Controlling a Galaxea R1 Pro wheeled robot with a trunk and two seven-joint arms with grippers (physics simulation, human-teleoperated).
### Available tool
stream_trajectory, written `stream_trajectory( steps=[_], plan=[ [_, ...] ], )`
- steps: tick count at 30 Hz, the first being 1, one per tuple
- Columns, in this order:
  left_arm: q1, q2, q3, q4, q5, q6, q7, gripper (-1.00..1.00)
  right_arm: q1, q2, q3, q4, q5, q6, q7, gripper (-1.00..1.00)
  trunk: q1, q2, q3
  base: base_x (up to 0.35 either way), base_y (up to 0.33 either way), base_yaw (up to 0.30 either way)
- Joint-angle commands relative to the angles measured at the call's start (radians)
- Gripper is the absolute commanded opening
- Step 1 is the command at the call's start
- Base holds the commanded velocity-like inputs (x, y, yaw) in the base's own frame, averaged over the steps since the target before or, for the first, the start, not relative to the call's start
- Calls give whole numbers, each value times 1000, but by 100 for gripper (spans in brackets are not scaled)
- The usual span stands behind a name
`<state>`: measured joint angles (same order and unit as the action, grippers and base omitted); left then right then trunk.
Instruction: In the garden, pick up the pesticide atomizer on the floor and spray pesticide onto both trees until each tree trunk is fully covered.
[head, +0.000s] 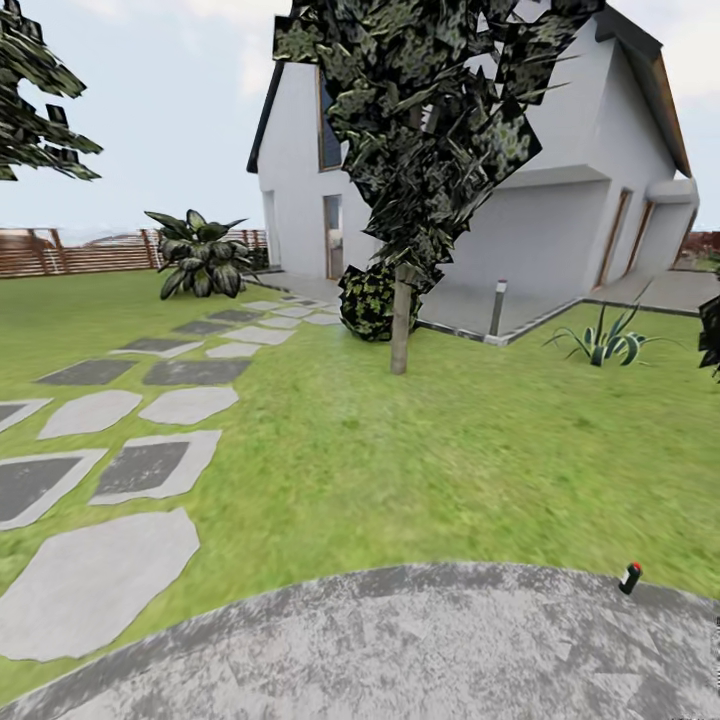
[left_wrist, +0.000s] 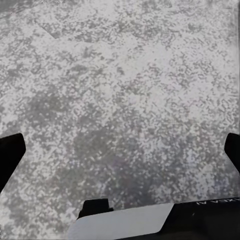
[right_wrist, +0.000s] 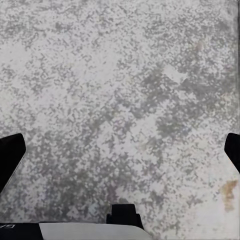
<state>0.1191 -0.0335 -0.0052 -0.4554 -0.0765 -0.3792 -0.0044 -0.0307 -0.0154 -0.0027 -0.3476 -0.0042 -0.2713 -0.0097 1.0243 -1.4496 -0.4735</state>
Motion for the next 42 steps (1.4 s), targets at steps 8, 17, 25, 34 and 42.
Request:
stream_trajectory(
  steps=[8, 17, 25, 34, 42],
  plan=[
    [1, 0, 2, -1, -8, -1, 0, 100, -1, 0, 0, 1, 0, -3, -1, 100, 1, 0, -1, 350, 136, -300],
    [1, 0, 2, -2, -8, -1, 0, 100, -1, 0, 0, 1, 0, -3, -1, 100, 1, 0, -3, 350, 136, -299],
    [1, 0, 4, -2, -7, -1, 0, 100, -1, 0, 1, 1, 0, -3, -1, 100, 1, 0, -11, 350, 136, -204],
    [1, 12, 7, 0, -6, -2, 1, 100, -1, 0, 1, 1, 0, -3, -1, 100, 1, 0, -13, 350, 136, -31],
    [1, 18, 7, 0, -6, -1, 1, 100, -1, -1, 0, 1, 0, -3, -1, 100, 1, 0, -15, 350, 136, -6]
  ],
)
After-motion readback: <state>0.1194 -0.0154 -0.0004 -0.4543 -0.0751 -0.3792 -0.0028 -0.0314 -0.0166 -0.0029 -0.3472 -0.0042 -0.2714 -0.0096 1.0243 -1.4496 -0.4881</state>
